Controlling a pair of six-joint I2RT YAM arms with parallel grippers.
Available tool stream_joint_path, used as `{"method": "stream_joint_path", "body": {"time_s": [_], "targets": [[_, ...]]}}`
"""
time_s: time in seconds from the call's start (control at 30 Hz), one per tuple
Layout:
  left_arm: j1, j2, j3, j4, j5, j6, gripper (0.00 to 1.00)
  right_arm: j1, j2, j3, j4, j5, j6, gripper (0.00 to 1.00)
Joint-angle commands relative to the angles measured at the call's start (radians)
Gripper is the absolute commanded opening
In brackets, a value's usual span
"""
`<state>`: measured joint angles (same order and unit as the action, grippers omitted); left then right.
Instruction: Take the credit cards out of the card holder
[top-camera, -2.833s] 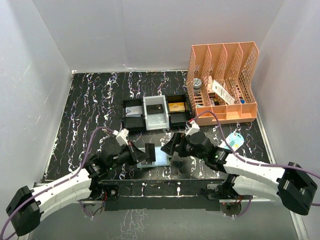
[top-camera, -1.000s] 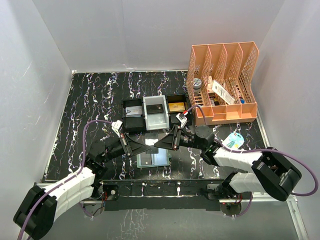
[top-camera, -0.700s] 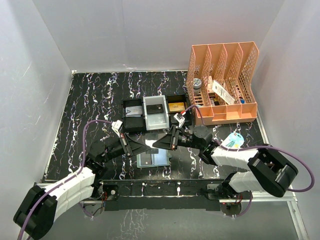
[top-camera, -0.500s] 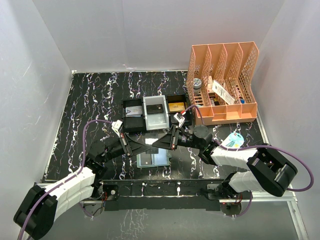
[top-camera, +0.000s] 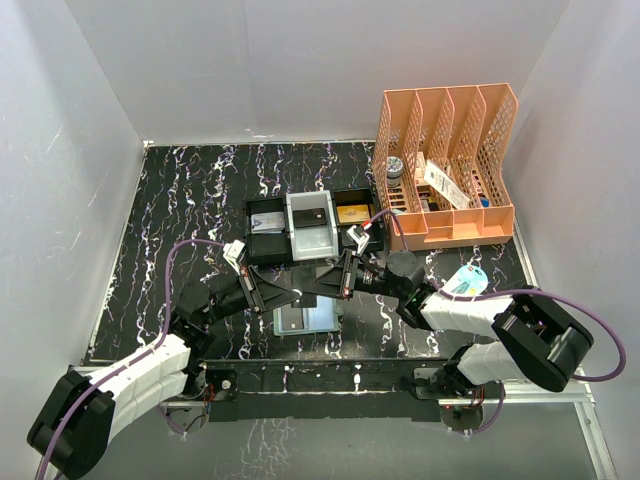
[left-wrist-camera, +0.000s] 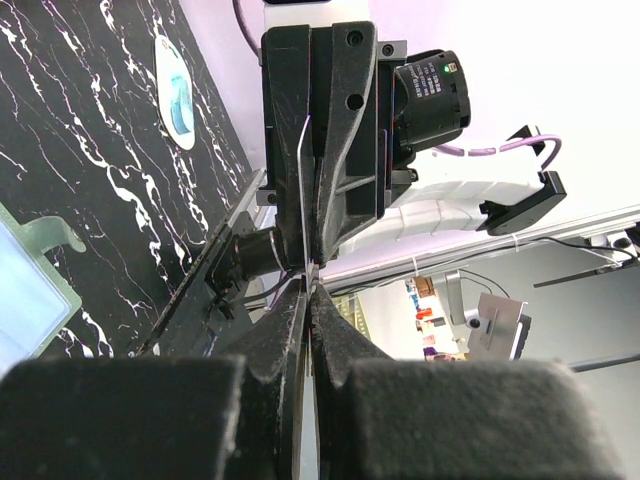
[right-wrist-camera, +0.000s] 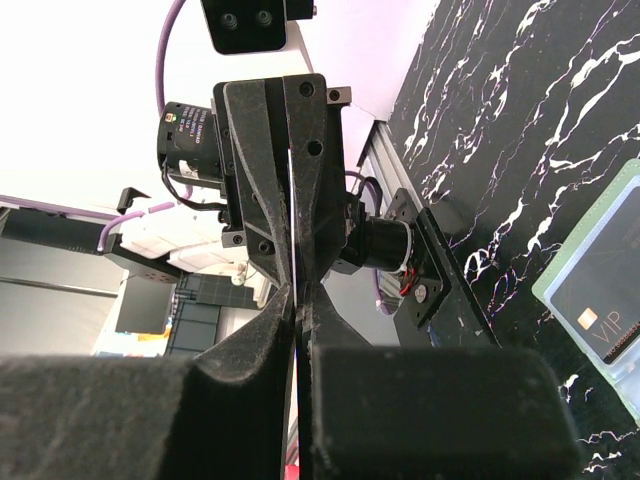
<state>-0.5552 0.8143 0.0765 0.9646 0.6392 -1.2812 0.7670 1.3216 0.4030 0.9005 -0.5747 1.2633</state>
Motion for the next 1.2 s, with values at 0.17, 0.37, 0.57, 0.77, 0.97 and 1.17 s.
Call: {"method": "stream_joint_path", "body": {"time_s": [0.17,0.37,0.57,0.77,0.97,1.17], "targets": [[0.003,-0.041,-0.001,-0.009,0.013,0.025,0.00,0.007,-0.011,0.025,0.054,0.028,-0.002,0.00],[0.003,-0.067,0.029,-0.122,0.011,0.070,0.31,0.007,-0.045,0.025,-0.025,0.060,-0.043,0.00],[0.006,-0.057,0.467,-1.111,-0.179,0.630,0.98,-0.017,-0.211,0.079,-0.445,0.197,-0.238,0.00],[0.030,0.087,0.722,-1.428,-0.454,0.822,0.99,-0.043,-0.359,0.144,-0.799,0.432,-0.395,0.00],[0.134,0.150,0.816,-1.553,-0.621,0.881,0.99,-0.045,-0.367,0.285,-0.967,0.521,-0.605,0.00],[0.331,0.154,0.818,-1.576,-0.662,0.960,0.99,-0.042,-0.287,0.439,-1.032,0.585,-0.836,0.00]]}}
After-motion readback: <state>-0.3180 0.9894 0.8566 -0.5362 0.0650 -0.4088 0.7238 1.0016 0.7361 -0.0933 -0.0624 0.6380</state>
